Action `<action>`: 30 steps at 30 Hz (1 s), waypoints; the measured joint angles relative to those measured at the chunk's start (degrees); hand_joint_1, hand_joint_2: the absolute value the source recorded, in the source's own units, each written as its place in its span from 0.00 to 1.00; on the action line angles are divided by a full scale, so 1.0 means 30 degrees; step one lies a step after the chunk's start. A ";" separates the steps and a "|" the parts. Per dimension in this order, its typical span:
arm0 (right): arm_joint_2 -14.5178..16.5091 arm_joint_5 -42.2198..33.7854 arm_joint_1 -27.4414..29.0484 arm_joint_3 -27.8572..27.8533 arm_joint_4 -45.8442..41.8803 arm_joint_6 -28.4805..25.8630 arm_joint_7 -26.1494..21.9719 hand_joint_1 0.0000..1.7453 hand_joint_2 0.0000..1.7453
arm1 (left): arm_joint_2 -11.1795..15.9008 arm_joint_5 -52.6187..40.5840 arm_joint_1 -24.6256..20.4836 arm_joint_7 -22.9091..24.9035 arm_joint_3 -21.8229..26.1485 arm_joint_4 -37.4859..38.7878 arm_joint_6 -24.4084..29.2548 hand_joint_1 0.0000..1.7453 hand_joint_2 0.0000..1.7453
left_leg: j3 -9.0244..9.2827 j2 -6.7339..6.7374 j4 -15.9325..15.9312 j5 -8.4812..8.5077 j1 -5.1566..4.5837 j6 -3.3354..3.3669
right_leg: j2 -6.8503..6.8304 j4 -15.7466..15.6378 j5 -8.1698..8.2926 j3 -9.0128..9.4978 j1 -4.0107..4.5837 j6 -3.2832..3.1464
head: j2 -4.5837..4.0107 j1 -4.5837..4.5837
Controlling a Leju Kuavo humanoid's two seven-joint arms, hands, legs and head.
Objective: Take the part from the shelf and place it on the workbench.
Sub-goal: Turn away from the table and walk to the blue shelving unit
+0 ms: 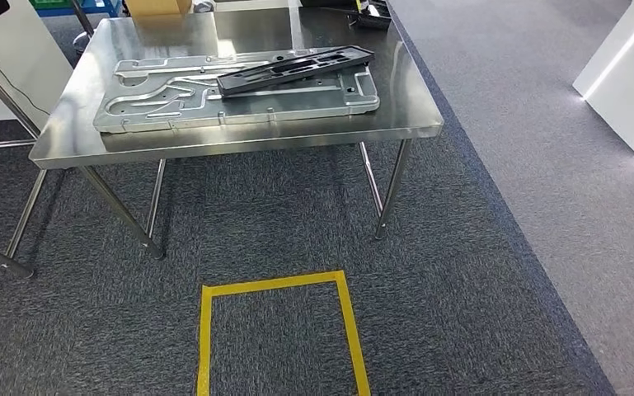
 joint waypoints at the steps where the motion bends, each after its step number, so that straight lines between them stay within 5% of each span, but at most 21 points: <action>1: 0.0000 0.0002 0.0001 -0.0011 0.0000 0.0005 0.0000 0.00 0.00 | 0.0005 0.0004 0.0011 -0.0007 0.0000 0.0000 0.0004 0.00 0.00 | -0.0087 0.0001 0.0751 -0.0218 0.0008 -0.0030 | -0.0003 0.0089 0.0130 -0.0254 0.0013 0.0012 | 0.0000 0.0000; 3: 0.0004 0.0005 0.0003 -0.0024 0.0000 0.0011 0.0000 0.00 0.00 | 0.0007 0.0004 0.0027 -0.0009 0.0000 0.0002 0.0000 0.00 0.00 | 0.0845 0.0003 0.0019 0.0435 0.0022 -0.0028 | 0.0000 0.0360 0.0313 -0.0752 0.0011 0.0079 | 0.0000 0.0000; 6: 0.0013 0.0013 -0.0005 -0.0031 0.0000 0.0013 0.0000 0.00 0.00 | 0.0015 0.0002 -0.0032 -0.0009 0.0000 -0.0002 0.0000 0.00 0.00 | 0.3443 -0.0008 -0.3880 0.1360 -0.0023 0.0183 | 0.0006 0.0845 0.0484 -0.1336 0.0048 0.0286 | 0.0000 0.0002; 8: 0.0015 0.0020 -0.0015 -0.0035 0.0000 0.0013 0.0000 0.00 0.00 | 0.0022 0.0004 -0.0052 -0.0011 0.0002 0.0000 0.0000 0.00 0.00 | 0.3768 -0.0028 -0.4694 0.1277 -0.0101 0.0402 | 0.0003 0.0990 0.0647 -0.1506 0.0077 0.0497 | 0.0000 0.0005; 11: 0.0011 0.0047 0.0018 -0.0042 0.0000 -0.0002 0.0009 0.00 0.00 | 0.0029 0.0011 -0.0032 0.0000 0.0007 0.0002 -0.0029 0.00 0.00 | 0.3403 -0.0008 -0.4781 0.1650 -0.0042 0.0800 | 0.0043 0.1155 0.0643 -0.1710 0.0053 0.0850 | 0.0000 0.0009; 13: 0.0007 0.0040 0.0050 -0.0047 0.0000 -0.0015 0.0015 0.00 0.00 | 0.0025 0.0005 -0.0057 0.0007 0.0004 0.0002 -0.0071 0.00 0.00 | 0.3016 0.0029 -0.4846 0.2037 0.0014 0.1036 | 0.0118 0.2564 -0.0726 -0.2333 -0.0017 0.1019 | 0.0002 0.0009; 15: 0.0007 0.0024 0.0049 -0.0051 0.0000 -0.0016 0.0015 0.00 0.00 | 0.0027 0.0000 -0.0057 0.0011 0.0000 0.0002 -0.0108 0.00 0.00 | 0.2568 0.0046 -0.4809 0.2373 -0.0003 0.1111 | 0.0152 0.5066 -0.2464 -0.3140 -0.0095 0.1142 | 0.0002 0.0011; 16: 0.0007 0.0018 0.0050 -0.0053 0.0000 -0.0016 0.0015 0.00 0.00 | 0.0027 -0.0002 -0.0043 0.0013 0.0000 0.0002 -0.0122 0.00 0.00 | 0.2360 0.0056 -0.4782 0.2519 -0.0016 0.1102 | 0.0154 0.5964 -0.2814 -0.3296 -0.0127 0.1189 | 0.0000 0.0011; 18: 0.0007 0.0016 0.0053 -0.0053 0.0000 -0.0015 0.0018 0.00 0.00 | 0.0024 0.0002 -0.0032 0.0014 0.0000 0.0002 -0.0147 0.00 0.00 | 0.1969 0.0063 -0.4719 0.2785 -0.0037 0.1048 | 0.0153 0.5728 -0.2321 -0.2565 -0.0165 0.1177 | 0.0002 0.0013; 21: 0.0000 0.0020 -0.0002 -0.0053 -0.0007 -0.0013 0.0018 0.00 0.00 | -0.0015 0.0009 -0.0050 0.0011 0.0000 0.0002 -0.0171 0.00 0.00 | 0.1631 0.0045 -0.4657 0.3115 -0.0090 0.0875 | 0.0167 0.1622 -0.1250 0.0348 -0.0080 0.0852 | 0.0000 0.0009; 23: -0.0004 0.0022 -0.0041 -0.0053 -0.0015 -0.0016 0.0015 0.00 0.00 | -0.0053 0.0015 -0.0076 0.0011 0.0000 0.0002 -0.0179 0.00 0.00 | 0.1572 0.0066 -0.4653 0.3318 -0.0100 0.0663 | 0.0175 0.0136 -0.1190 0.1219 0.0050 0.0667 | 0.0000 0.0005; 26: 0.0011 0.0020 -0.0042 -0.0055 -0.0009 -0.0011 0.0022 0.00 0.00 | -0.0067 0.0025 -0.0102 0.0011 0.0004 0.0002 -0.0186 0.00 0.00 | 0.1450 0.0066 -0.4509 0.3305 -0.0070 0.0312 | 0.0114 -0.0088 -0.0828 0.1013 0.0012 0.0351 | 0.0000 0.0004; 28: 0.0022 0.0020 -0.0028 -0.0060 -0.0005 -0.0013 0.0031 0.00 0.00 | -0.0066 0.0033 -0.0069 0.0015 0.0007 0.0002 -0.0186 0.00 0.00 | 0.0933 0.0014 -0.3218 0.2066 -0.0039 0.0155 | 0.0029 -0.0200 -0.0477 0.0730 -0.0073 0.0102 | 0.0000 0.0004; 30: 0.0022 0.0022 -0.0019 -0.0062 -0.0007 -0.0011 0.0036 0.00 0.00 | -0.0062 0.0044 -0.0046 0.0018 0.0007 0.0002 -0.0186 0.00 0.00 | 0.0107 -0.0010 -0.0707 0.0343 0.0020 0.0042 | 0.0000 -0.0152 -0.0195 0.0300 -0.0016 -0.0001 | 0.0000 0.0002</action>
